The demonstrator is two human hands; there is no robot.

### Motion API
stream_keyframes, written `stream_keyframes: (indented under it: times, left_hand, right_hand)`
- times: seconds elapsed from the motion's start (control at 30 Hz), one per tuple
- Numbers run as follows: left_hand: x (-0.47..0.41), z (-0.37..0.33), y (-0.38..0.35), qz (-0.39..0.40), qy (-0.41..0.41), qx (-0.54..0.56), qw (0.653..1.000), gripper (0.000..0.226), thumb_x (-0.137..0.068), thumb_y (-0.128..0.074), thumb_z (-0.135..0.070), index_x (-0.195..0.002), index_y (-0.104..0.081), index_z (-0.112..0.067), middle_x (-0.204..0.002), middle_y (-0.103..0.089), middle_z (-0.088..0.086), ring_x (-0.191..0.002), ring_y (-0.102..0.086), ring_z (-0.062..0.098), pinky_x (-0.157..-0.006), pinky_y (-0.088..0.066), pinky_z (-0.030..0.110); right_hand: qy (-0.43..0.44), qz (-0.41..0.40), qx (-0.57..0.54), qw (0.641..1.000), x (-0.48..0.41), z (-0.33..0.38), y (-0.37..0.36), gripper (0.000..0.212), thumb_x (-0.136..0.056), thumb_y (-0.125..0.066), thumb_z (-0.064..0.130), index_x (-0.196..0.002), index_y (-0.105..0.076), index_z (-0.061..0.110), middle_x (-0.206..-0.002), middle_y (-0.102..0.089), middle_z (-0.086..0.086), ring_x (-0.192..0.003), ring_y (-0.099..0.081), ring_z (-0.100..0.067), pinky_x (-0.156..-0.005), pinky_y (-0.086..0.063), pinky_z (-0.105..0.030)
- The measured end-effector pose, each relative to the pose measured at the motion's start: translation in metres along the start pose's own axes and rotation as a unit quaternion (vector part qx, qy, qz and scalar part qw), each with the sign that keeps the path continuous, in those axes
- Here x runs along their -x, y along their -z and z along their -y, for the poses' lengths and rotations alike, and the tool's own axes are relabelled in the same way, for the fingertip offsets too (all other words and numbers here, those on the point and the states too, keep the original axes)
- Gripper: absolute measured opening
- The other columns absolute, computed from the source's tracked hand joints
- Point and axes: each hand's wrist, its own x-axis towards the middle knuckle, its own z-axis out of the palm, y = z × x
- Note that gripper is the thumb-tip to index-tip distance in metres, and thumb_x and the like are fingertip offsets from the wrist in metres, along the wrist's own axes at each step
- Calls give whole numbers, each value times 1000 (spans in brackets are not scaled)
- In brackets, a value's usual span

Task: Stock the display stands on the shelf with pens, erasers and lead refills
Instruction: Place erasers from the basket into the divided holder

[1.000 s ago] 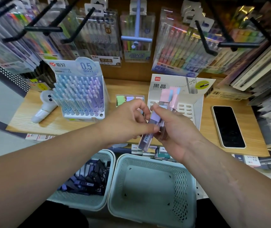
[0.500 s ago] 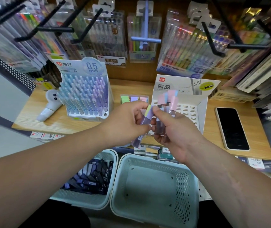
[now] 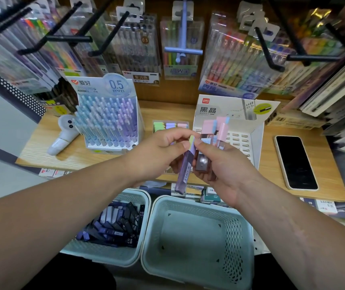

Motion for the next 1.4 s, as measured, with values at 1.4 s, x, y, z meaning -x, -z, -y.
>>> stream_keyframes:
  times: [1.4]
  left_hand:
    - [-28, 36, 34, -148, -125, -474, 859, 15, -75, -85, -20, -81, -71, -17, -76, -55, -7, -68, -58, 18, -65, -53, 37]
  right_hand:
    - [-49, 8, 27, 998, 9, 11, 11, 18, -93, -70, 28, -106, -69, 15, -70, -68, -3, -60, -63, -15, -55, -55, -28]
